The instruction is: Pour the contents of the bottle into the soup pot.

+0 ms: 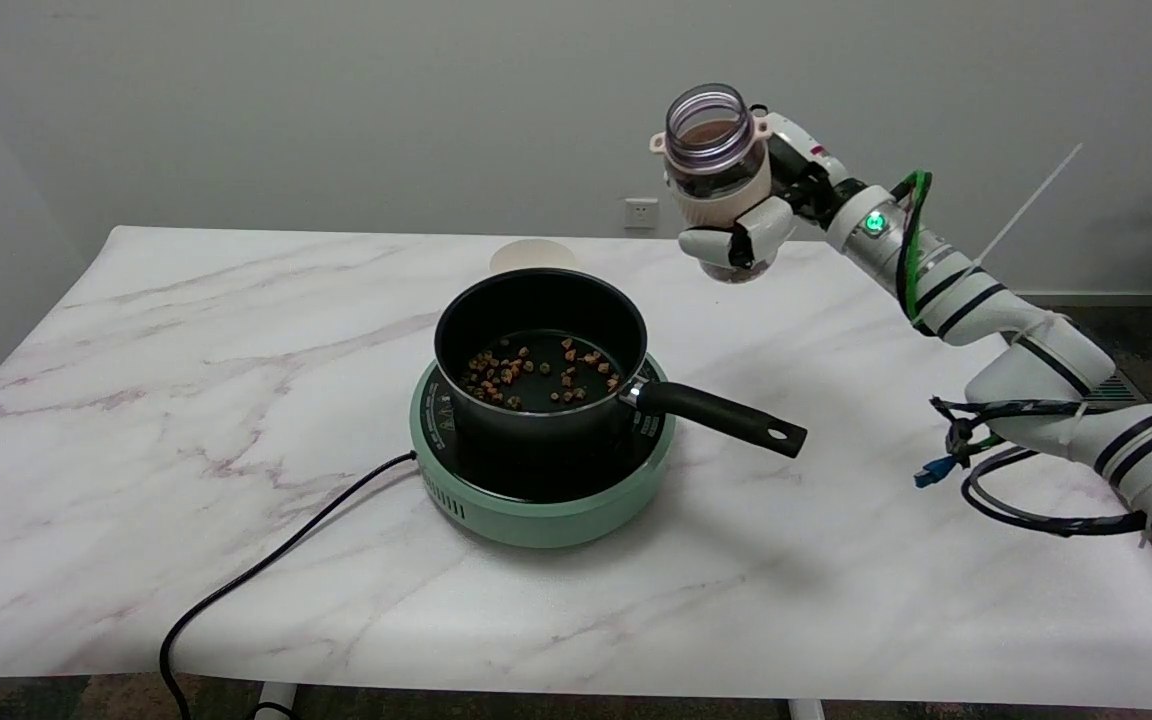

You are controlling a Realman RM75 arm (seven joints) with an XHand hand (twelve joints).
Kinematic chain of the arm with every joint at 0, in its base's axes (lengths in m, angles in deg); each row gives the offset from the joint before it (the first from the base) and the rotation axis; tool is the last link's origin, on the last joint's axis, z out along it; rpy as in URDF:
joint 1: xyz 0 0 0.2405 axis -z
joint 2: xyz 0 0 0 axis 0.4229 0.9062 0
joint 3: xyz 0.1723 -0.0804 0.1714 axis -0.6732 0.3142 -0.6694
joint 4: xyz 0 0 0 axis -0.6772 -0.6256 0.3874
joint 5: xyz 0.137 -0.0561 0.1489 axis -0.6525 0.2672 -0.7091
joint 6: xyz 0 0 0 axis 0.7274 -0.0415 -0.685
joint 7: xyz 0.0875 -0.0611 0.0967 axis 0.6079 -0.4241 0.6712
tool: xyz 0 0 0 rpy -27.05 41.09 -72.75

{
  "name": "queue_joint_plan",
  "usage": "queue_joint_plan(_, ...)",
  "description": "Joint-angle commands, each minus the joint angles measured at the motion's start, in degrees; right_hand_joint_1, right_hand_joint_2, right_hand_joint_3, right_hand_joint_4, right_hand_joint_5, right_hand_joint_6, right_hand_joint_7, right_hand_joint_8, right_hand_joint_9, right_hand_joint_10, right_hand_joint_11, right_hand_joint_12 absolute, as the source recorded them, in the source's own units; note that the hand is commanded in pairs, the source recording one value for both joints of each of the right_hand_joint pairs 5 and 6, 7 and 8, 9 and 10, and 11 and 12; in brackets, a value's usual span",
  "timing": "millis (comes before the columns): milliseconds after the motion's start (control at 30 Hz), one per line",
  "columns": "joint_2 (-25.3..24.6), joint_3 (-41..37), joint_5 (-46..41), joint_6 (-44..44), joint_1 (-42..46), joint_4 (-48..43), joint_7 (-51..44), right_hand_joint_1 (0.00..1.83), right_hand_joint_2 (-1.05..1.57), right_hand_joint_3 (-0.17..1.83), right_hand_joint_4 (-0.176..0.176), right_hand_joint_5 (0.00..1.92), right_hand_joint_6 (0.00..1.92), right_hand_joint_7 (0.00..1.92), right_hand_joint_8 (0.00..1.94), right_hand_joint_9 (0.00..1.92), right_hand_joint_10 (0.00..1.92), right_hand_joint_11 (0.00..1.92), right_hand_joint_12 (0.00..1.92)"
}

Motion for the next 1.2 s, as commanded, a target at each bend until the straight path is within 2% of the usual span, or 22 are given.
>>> queue_joint_plan(33,-0.4,5.05,11.92,-8.91,-5.6,-5.59,-0.07,1.55,0.49,1.17,0.0,1.63,1.63,1.48,1.48,1.29,1.29,1.1,1.1)
queue_joint_plan(267,-0.4,5.09,17.55,-11.57,-5.67,-8.01,-1.26,1.55,0.46,1.19,0.0,1.61,1.61,1.48,1.48,1.28,1.28,1.1,1.1)
queue_joint_plan(567,-0.4,5.64,18.11,-15.72,-4.86,-11.27,-11.52,1.56,0.42,1.23,0.0,1.59,1.59,1.47,1.47,1.28,1.28,1.09,1.09)
queue_joint_plan(733,-0.4,5.71,24.41,-18.28,-4.12,-13.21,-14.38,1.57,0.39,1.25,0.0,1.58,1.58,1.46,1.46,1.27,1.27,1.08,1.08)
queue_joint_plan(967,-0.32,5.23,39.32,-19.98,-2.87,-15.41,-15.01,1.57,0.32,1.33,0.0,1.56,1.56,1.45,1.45,1.27,1.27,1.07,1.07)
queue_joint_plan(1200,-0.32,4.99,45.05,-19.58,-2.72,-16.04,-15.01,1.55,0.32,1.3,0.0,1.56,1.56,1.42,1.42,1.24,1.24,1.05,1.05)
